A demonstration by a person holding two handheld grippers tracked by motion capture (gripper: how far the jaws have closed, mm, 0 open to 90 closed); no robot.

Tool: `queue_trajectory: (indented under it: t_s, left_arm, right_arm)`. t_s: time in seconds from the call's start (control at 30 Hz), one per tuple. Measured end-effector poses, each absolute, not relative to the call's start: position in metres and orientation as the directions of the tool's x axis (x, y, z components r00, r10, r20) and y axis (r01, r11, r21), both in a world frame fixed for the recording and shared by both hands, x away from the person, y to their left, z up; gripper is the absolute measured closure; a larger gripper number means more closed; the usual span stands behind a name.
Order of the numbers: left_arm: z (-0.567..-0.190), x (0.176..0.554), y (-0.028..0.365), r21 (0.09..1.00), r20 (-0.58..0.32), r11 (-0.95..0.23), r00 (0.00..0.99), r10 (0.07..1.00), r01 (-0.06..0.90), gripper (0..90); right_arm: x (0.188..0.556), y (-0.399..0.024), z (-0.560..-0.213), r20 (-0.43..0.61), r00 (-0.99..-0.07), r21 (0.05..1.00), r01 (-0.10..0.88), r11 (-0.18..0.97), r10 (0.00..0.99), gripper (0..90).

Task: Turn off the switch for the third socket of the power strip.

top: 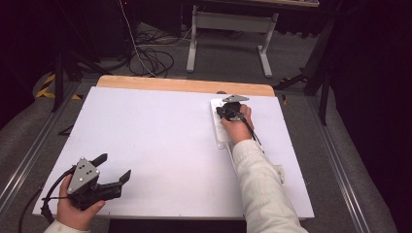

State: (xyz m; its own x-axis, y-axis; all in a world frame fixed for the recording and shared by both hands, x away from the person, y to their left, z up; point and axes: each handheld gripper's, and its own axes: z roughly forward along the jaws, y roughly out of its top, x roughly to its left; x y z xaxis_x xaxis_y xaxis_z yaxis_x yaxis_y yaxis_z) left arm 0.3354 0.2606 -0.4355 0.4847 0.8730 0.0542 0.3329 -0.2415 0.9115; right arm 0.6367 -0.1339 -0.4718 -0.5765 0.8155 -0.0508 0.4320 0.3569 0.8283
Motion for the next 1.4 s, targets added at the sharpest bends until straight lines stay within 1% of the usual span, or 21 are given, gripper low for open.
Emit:
queue_trajectory:
  t_s: [0.27, 0.5, 0.6, 0.63, 0.7, 0.73, 0.77, 0.8, 0.83, 0.9, 1.0, 1.13, 1.4]
  left_arm:
    - [-0.436, 0.336, 0.26, 0.91, 0.051, -0.242, 0.486, 0.872, 0.337, 12.0]
    - [-0.436, 0.336, 0.26, 0.91, 0.05, -0.242, 0.49, 0.871, 0.337, 12.0]
    - [-0.435, 0.336, 0.261, 0.911, 0.048, -0.238, 0.485, 0.873, 0.337, 12.0]
    - [-0.435, 0.336, 0.262, 0.911, 0.049, -0.239, 0.486, 0.873, 0.336, 12.0]
    - [-0.435, 0.337, 0.262, 0.911, 0.048, -0.238, 0.484, 0.873, 0.338, 12.0]
    - [-0.435, 0.337, 0.262, 0.911, 0.046, -0.236, 0.485, 0.873, 0.339, 12.0]
    - [-0.435, 0.337, 0.262, 0.911, 0.044, -0.234, 0.484, 0.874, 0.339, 12.0]
    - [-0.435, 0.337, 0.262, 0.912, 0.043, -0.233, 0.485, 0.874, 0.339, 12.0]
    - [-0.436, 0.337, 0.262, 0.911, 0.043, -0.233, 0.483, 0.874, 0.339, 12.0]
    - [-0.435, 0.337, 0.261, 0.912, 0.045, -0.234, 0.484, 0.874, 0.338, 12.0]
    - [-0.435, 0.336, 0.261, 0.912, 0.046, -0.235, 0.485, 0.873, 0.337, 11.9]
    - [-0.435, 0.336, 0.26, 0.912, 0.045, -0.234, 0.485, 0.873, 0.337, 12.0]
    - [-0.435, 0.336, 0.26, 0.912, 0.046, -0.234, 0.485, 0.873, 0.336, 12.0]
  right_arm:
    - [0.638, -0.135, -0.471, -0.034, -0.578, 0.827, 0.442, 0.348, 0.815, 90.0]
    - [0.637, -0.13, -0.471, -0.066, -0.585, 0.815, 0.436, 0.382, 0.808, 90.0]
    - [0.636, -0.13, -0.47, -0.084, -0.584, 0.819, 0.421, 0.39, 0.808, 90.0]
    - [0.636, -0.129, -0.469, -0.098, -0.59, 0.828, 0.398, 0.394, 0.802, 90.0]
    - [0.635, -0.127, -0.468, -0.102, -0.609, 0.825, 0.39, 0.409, 0.787, 90.0]
    - [0.634, -0.125, -0.465, -0.118, -0.618, 0.83, 0.368, 0.418, 0.777, 90.0]
    - [0.632, -0.125, -0.462, -0.124, -0.621, 0.84, 0.349, 0.415, 0.774, 90.0]
    - [0.631, -0.124, -0.457, -0.107, -0.617, 0.859, 0.338, 0.385, 0.78, 90.0]
    - [0.629, -0.125, -0.452, -0.068, -0.616, 0.878, 0.336, 0.34, 0.785, 90.0]
    - [0.626, -0.127, -0.444, -0.04, -0.614, 0.893, 0.332, 0.304, 0.788, 90.0]
    - [0.619, -0.128, -0.435, -0.064, -0.62, 0.891, 0.318, 0.325, 0.782, 90.0]
    - [0.611, -0.13, -0.424, -0.072, -0.629, 0.899, 0.295, 0.323, 0.774, 90.0]
    - [0.601, -0.133, -0.411, -0.06, -0.634, 0.91, 0.282, 0.303, 0.771, 90.0]
